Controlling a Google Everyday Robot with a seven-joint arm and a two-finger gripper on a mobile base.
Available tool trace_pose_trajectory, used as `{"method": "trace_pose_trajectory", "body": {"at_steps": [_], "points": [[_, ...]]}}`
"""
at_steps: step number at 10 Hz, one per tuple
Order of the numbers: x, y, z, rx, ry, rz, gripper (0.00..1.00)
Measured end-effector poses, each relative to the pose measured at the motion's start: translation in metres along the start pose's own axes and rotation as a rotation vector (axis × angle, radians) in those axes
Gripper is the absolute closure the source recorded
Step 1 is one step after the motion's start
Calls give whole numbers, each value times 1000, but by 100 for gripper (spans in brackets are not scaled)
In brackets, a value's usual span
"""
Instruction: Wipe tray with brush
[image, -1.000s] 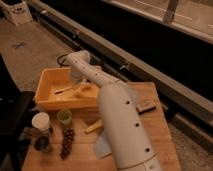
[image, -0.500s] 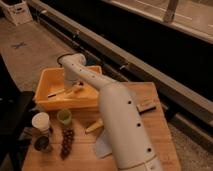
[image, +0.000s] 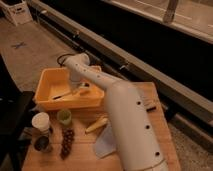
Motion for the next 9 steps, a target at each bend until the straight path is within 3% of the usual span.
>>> {"method": "trace_pose_trajectory", "body": {"at_steps": [2, 4, 7, 9], "points": [[15, -9, -5, -7, 25, 5, 100], [14, -24, -4, -4, 32, -10, 100], [-21, -48, 8, 5, 7, -64, 100], [-37, -43, 12, 10, -20, -96, 100]]}}
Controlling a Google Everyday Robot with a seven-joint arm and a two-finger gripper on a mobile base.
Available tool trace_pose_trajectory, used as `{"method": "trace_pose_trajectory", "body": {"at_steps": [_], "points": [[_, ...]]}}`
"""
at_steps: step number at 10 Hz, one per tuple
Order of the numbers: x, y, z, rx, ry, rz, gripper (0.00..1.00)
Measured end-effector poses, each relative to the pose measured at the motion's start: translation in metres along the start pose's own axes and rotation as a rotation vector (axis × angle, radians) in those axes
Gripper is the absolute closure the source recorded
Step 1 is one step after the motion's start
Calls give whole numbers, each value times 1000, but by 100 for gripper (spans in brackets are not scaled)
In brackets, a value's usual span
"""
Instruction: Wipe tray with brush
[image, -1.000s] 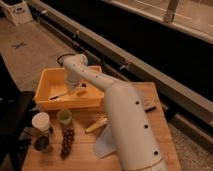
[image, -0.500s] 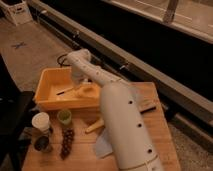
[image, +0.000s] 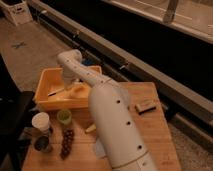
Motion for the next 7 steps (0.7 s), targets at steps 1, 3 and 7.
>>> {"method": "trace_pose_trajectory", "body": {"at_steps": [1, 3, 7], "points": [[-6, 4, 0, -3, -7, -12, 100], [-6, 23, -6, -11, -13, 0, 100], [33, 52, -23, -32, 14, 83, 100]]}}
